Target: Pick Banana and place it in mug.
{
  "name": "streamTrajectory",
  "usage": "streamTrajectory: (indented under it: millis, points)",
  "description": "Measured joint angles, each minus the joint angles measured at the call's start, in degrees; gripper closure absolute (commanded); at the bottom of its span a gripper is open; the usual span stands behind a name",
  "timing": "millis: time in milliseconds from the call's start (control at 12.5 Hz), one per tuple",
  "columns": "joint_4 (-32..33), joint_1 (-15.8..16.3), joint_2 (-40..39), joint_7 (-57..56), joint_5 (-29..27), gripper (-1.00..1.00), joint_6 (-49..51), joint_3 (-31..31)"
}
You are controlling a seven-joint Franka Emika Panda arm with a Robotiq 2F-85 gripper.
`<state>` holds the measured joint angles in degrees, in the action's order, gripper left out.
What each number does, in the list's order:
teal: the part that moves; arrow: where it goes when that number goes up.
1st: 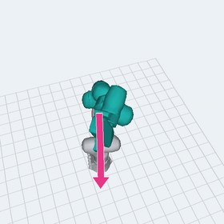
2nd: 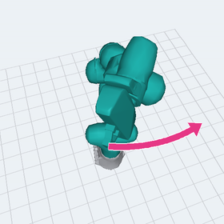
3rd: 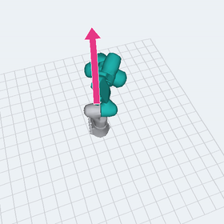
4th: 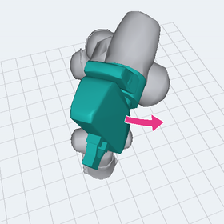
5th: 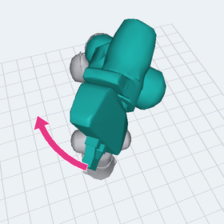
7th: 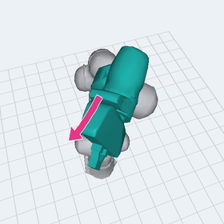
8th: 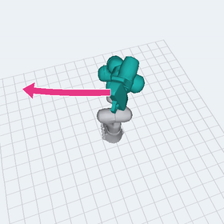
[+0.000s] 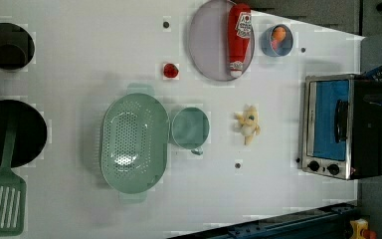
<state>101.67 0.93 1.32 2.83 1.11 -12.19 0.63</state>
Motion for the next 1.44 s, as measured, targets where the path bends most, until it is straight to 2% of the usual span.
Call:
streamTrajectory:
  millis: [160,240,400,560,720,880,1200,1440]
  points:
    - [10.02,0.67,9.12,0.0,0.21,-0.78,3.9,1.51]
    - [11.86,0.65,12.16,0.0,-0.86,-1.0,4.13,2.07]
    - [12.65,0.61,15.64,0.0,-0.65,-1.0,4.56,3.43]
    - [12.37,-0.27,15.76,-0.2,-0.62,-1.0,4.11,3.55]
    - [13.04,0.06,12.85,-0.73,-0.05,-1.0,-1.11,3.76]
    - [16.39,0.15,9.72,-4.07,-0.59,-1.0,-4.71,3.65]
    - [25.46,0.05,0.95,-14.67,-0.6,-1.0,-17.35,5.01]
    - [29.38,-1.93,-5.64,-27.69,-2.36,-1.0,-28.21,3.4]
